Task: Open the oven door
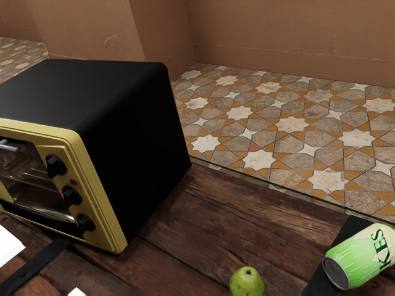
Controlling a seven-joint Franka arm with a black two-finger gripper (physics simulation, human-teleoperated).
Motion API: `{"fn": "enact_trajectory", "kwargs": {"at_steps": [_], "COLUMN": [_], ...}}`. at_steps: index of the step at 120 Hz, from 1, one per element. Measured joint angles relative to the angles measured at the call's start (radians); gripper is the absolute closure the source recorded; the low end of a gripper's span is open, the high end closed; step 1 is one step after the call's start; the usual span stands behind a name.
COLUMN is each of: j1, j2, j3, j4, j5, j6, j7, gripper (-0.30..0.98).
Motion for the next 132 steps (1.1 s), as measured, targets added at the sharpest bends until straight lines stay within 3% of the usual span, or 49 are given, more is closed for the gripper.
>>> {"fn": "enact_trajectory", "kwargs": {"at_steps": [78,93,100,116,128,132], "j1": [-0.034,-0.035,-0.041,-0.049,-0.036,0.03], "j2": [0.077,0.099,0.108,0.124,0.105,0.062], "j3": [0.068,0.074,0.074,0.078,0.099,0.095], "j4": [-0.013,-0.011,-0.01,-0.007,-0.024,-0.076], "j5": [0.01,0.01,0.01,0.01,0.01,0.011], "j6": [0.071,0.083,0.086,0.091,0.089,0.086], "j7": [0.285,0.308,0.316,0.332,0.344,0.347], "gripper": [0.0,-0.04,-0.16,-0.01,0.01,-0.02]}}
